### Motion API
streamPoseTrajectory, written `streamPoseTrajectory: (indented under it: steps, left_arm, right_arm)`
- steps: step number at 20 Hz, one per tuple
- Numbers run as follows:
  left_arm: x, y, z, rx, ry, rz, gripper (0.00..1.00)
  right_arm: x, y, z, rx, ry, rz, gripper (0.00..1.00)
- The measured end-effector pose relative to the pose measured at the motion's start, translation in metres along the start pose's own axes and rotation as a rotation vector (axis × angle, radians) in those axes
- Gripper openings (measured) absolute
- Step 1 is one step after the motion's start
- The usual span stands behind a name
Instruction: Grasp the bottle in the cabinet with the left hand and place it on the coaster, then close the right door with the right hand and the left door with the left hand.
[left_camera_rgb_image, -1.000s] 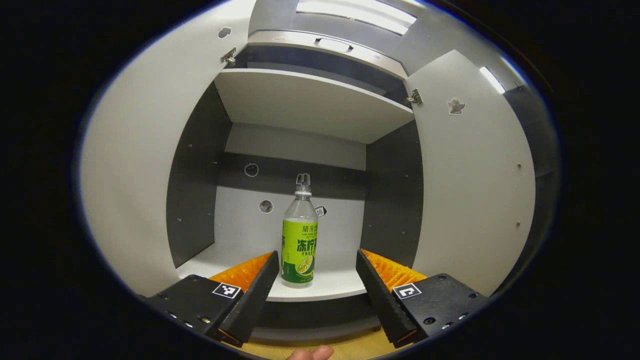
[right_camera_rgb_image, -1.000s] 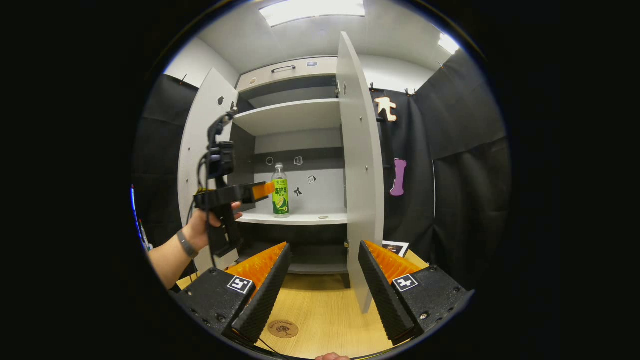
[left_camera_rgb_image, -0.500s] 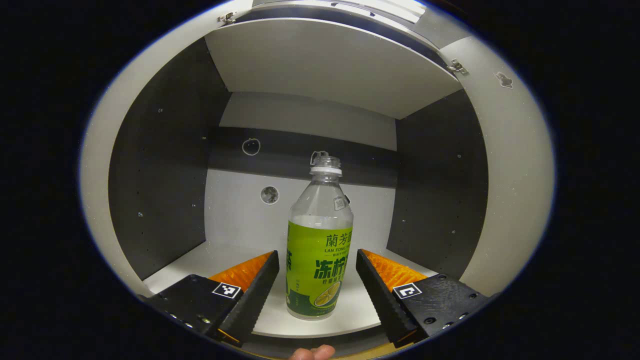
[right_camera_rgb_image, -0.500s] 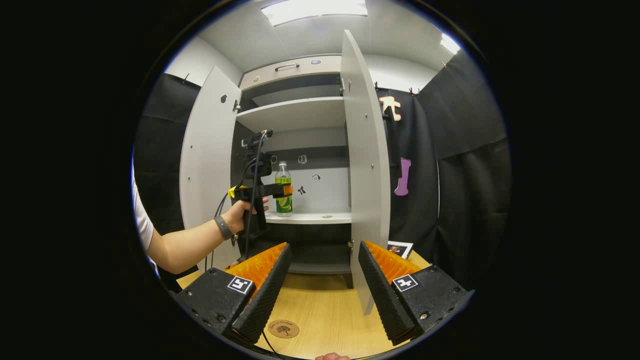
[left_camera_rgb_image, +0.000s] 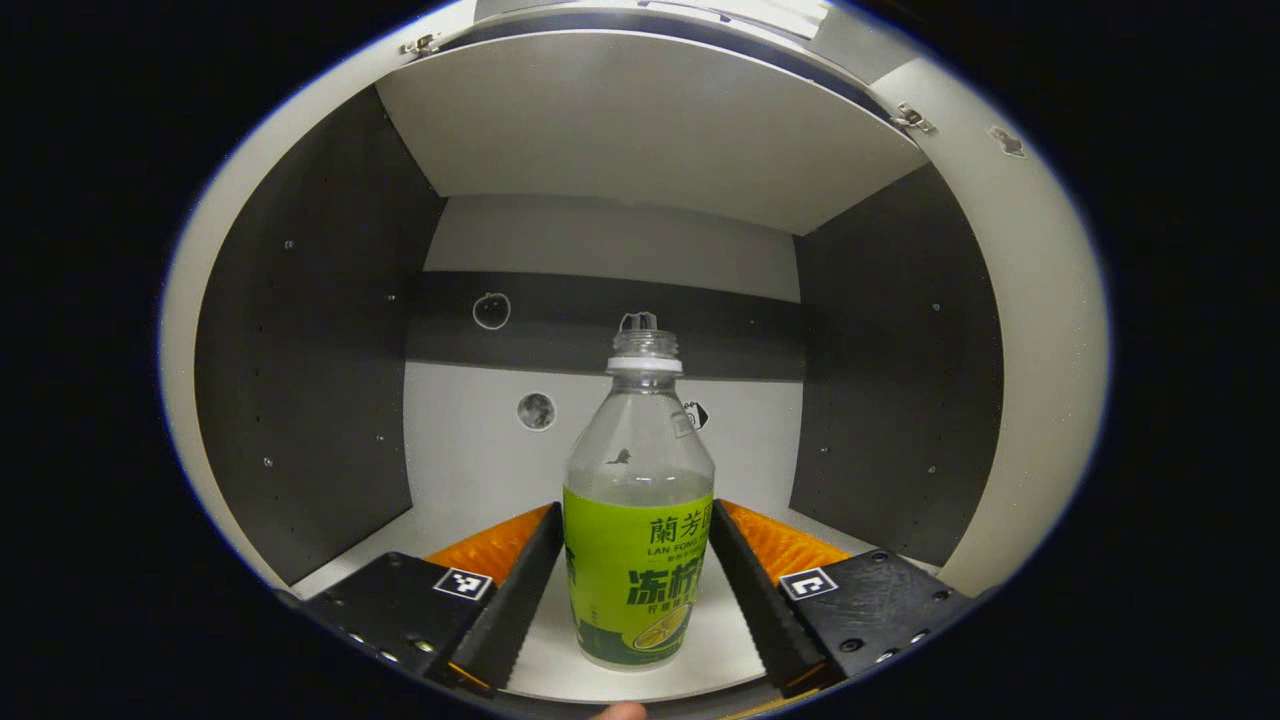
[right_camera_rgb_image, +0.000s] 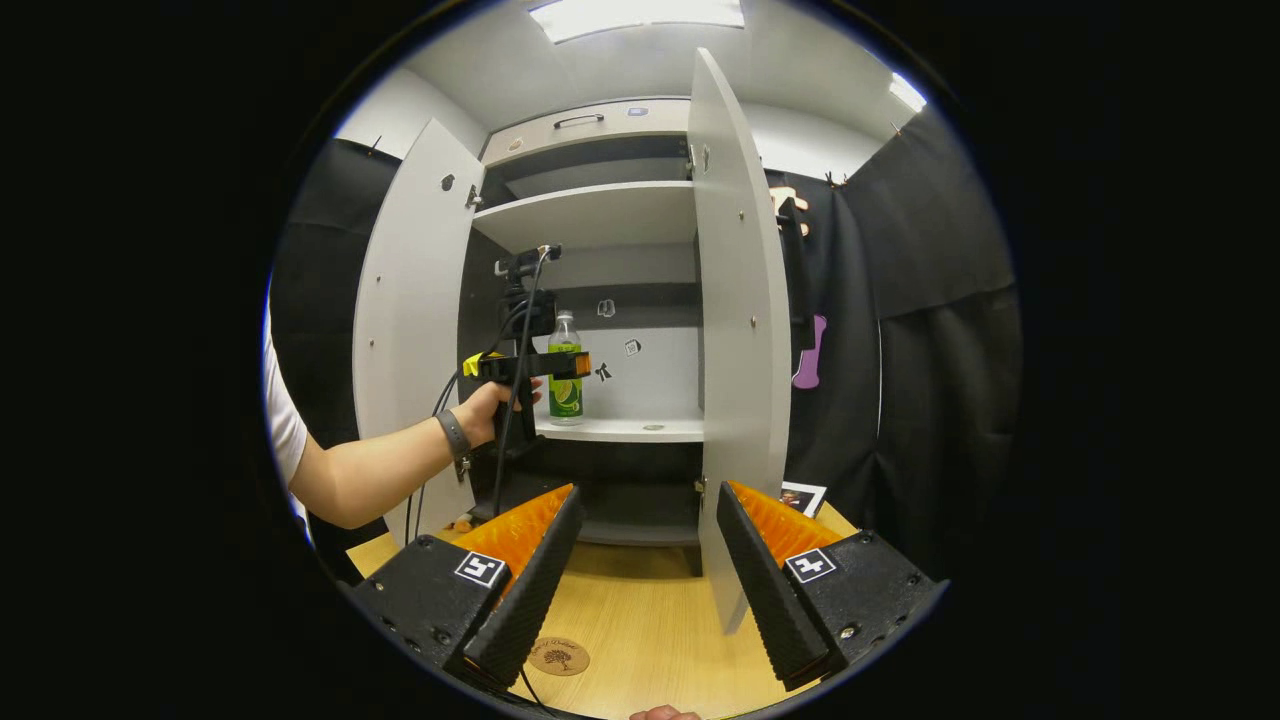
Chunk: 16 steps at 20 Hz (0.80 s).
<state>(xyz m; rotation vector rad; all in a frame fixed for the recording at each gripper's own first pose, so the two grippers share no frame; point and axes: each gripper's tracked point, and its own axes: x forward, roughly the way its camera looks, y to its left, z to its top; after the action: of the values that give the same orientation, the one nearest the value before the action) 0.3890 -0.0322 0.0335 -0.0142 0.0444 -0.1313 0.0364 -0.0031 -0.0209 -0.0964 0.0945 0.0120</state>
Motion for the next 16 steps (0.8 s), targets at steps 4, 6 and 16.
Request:
streamPoseTrajectory:
  steps: [4,6,16]
  left_arm:
    - [-0.005,0.0,0.003,-0.01,0.011,0.003,0.75]
    - [-0.016,-0.001,0.013,-0.013,-0.012,-0.008,0.75]
    - [-0.133,-0.011,0.051,0.078,-0.112,-0.084,0.74]
  right_arm:
    - [-0.003,-0.004,-0.001,0.007,0.001,-0.003,0.84]
    - [-0.004,-0.006,0.0,0.012,0.002,-0.004,0.84]
    - [-0.01,0.002,0.006,0.008,-0.017,0.041,0.84]
